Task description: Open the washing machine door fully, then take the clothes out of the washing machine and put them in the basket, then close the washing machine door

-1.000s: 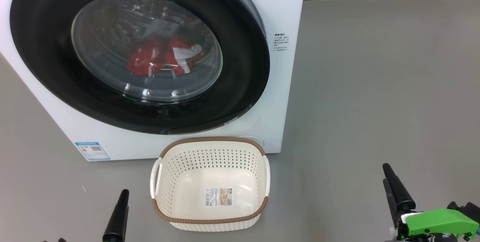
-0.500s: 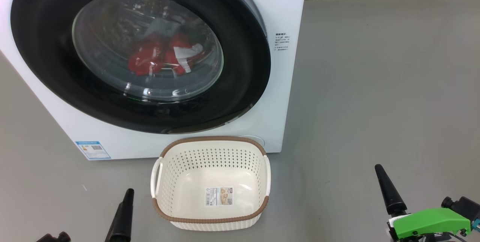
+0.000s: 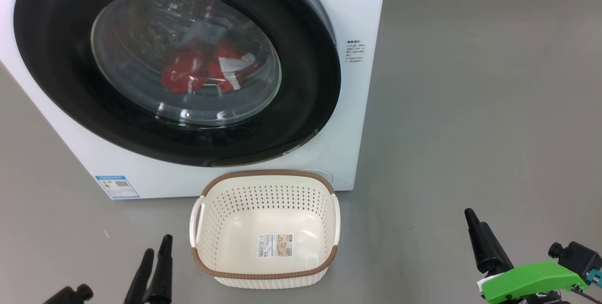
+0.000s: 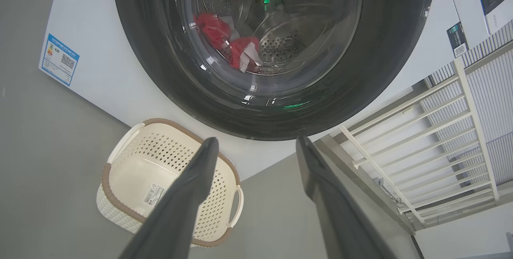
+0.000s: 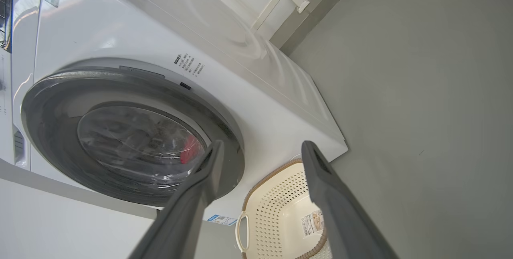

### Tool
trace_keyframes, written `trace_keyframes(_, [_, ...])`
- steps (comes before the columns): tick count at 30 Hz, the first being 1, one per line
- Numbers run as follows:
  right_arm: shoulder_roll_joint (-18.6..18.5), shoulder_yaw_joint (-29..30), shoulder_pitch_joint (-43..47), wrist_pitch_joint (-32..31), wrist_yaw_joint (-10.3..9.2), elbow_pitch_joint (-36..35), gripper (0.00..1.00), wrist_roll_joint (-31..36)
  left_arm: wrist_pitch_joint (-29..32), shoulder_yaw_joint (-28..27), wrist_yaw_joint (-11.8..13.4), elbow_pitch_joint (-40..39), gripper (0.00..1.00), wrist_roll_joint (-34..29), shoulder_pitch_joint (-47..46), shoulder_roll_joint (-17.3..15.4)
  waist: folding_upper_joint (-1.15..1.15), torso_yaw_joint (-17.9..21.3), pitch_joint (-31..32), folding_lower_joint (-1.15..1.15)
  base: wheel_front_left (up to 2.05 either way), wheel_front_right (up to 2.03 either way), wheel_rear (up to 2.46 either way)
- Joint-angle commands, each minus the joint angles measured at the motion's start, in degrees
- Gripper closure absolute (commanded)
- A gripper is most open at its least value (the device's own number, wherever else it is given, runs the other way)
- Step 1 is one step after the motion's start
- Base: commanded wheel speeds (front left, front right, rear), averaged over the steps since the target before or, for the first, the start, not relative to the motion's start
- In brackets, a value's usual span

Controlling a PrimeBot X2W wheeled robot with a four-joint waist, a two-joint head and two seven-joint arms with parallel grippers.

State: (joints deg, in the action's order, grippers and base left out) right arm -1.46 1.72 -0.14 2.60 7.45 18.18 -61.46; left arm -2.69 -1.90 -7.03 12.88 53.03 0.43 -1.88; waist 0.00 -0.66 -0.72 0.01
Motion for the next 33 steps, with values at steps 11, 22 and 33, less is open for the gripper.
trace_keyframes(11, [-0.7, -0.6, 0.0, 2.6, 0.02, -2.1, 0.00, 8.6, -2.5, 0.2, 0.9, -3.3, 0.00, -10.5, 0.1, -1.5, 0.00, -0.2, -0.2, -0.01, 0.00, 0.00, 0.00])
trace_keyframes(22, [-0.8, -1.3, 0.4, 4.3, 0.02, -2.3, 0.00, 14.5, -4.2, 0.8, 1.3, -4.5, 0.00, -17.2, 0.4, -1.8, 0.00, -0.3, -0.5, -0.01, 0.00, 0.00, 0.00])
trace_keyframes(33, [-0.9, -1.6, 0.9, 6.1, 0.02, -2.5, 0.00, 20.0, -6.0, 1.0, 1.3, -5.5, 0.00, -25.0, 0.8, -2.0, 0.00, -0.6, -0.7, -0.01, 0.00, 0.00, 0.00])
